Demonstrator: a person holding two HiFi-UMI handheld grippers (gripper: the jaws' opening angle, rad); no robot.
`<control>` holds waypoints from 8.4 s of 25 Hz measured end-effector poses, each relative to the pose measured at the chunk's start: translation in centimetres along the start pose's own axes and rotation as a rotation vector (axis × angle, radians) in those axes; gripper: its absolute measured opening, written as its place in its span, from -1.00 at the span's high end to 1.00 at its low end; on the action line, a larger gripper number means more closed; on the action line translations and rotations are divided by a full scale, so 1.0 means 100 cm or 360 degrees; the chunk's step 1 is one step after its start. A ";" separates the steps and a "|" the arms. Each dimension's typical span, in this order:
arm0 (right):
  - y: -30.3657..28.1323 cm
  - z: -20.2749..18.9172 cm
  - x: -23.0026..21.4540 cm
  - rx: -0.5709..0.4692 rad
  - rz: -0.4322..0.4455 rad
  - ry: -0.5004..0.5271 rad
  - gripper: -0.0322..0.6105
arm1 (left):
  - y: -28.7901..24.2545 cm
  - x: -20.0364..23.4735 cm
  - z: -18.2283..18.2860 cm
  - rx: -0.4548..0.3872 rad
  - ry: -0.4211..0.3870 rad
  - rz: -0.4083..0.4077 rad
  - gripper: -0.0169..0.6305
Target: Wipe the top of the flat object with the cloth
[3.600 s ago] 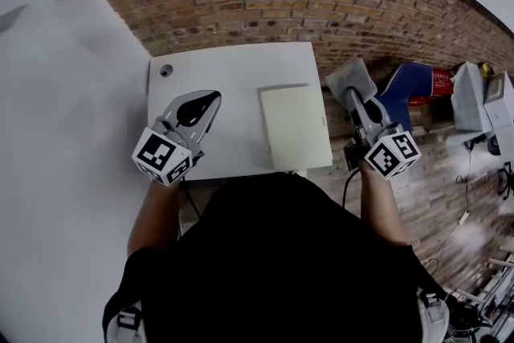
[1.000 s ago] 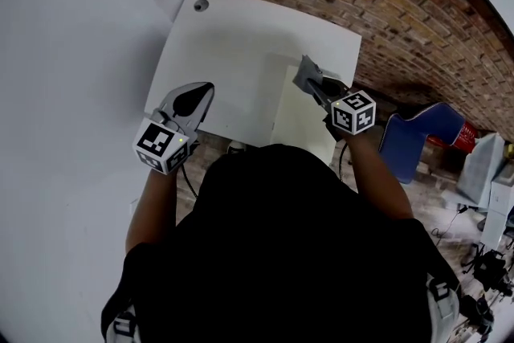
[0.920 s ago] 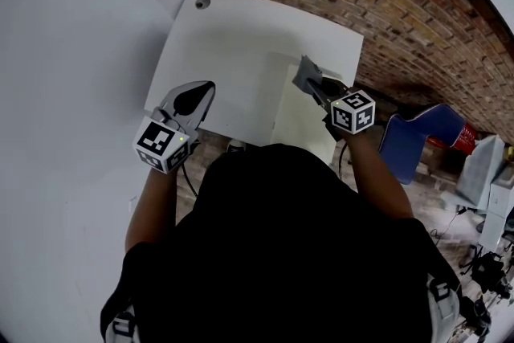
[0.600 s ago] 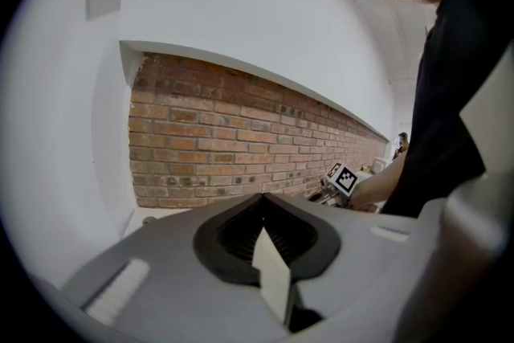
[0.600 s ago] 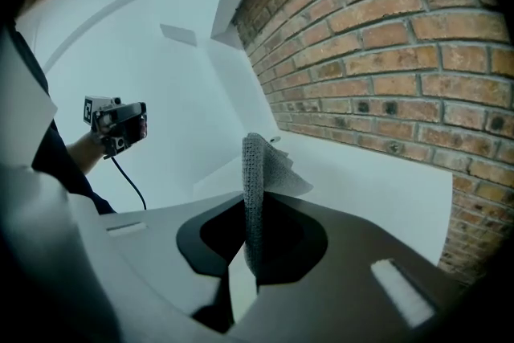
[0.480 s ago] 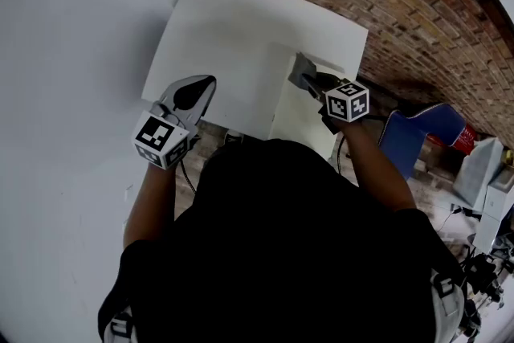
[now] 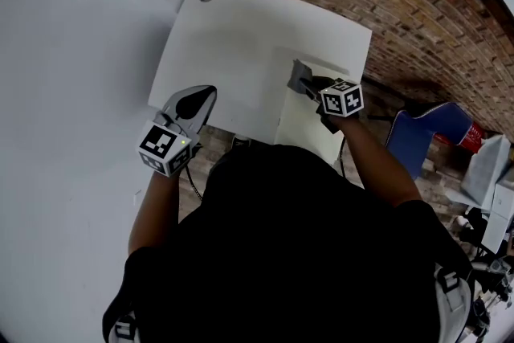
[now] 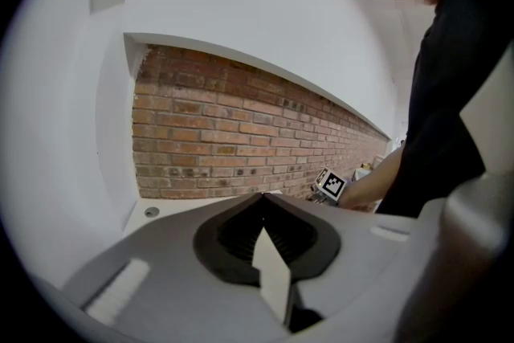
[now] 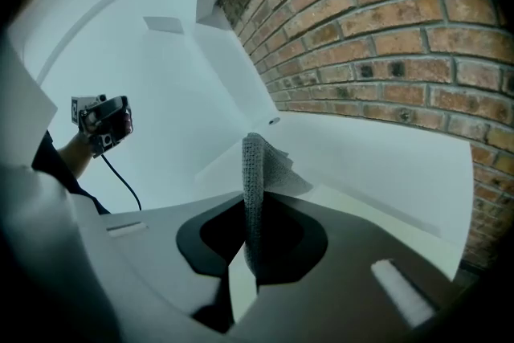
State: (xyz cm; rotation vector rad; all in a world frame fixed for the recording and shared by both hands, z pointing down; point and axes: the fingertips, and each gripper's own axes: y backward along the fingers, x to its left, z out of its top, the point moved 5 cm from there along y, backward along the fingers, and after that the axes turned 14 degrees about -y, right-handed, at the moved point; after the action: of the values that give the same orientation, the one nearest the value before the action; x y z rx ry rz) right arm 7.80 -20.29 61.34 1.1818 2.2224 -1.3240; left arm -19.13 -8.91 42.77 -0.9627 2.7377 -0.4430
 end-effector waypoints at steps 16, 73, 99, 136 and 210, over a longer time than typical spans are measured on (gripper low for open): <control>-0.038 -0.025 -0.046 0.0073 -0.0060 -0.0377 0.87 | -0.003 0.002 -0.008 0.0057 0.0001 -0.0031 0.95; 0.049 -0.073 -0.136 -0.0171 -0.0500 -0.0746 0.87 | -0.052 -0.023 -0.011 0.0087 0.0000 -0.0313 0.94; 0.114 -0.085 -0.186 -0.0203 -0.0702 -0.0720 0.87 | -0.078 -0.048 -0.005 0.0082 -0.0024 -0.0414 0.94; 0.052 -0.063 -0.033 -0.0211 -0.0210 -0.0605 0.87 | -0.046 -0.034 -0.012 0.0089 -0.0025 -0.0463 0.95; 0.092 -0.171 -0.106 -0.0191 -0.0606 -0.0928 0.87 | -0.078 -0.068 -0.019 0.0150 -0.0034 -0.0738 0.94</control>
State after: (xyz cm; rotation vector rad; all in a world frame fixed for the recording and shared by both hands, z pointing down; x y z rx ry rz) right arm 23.98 -9.09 71.45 0.2694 2.0897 -1.4122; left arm -10.06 -9.95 47.89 -1.5665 2.4337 -0.6225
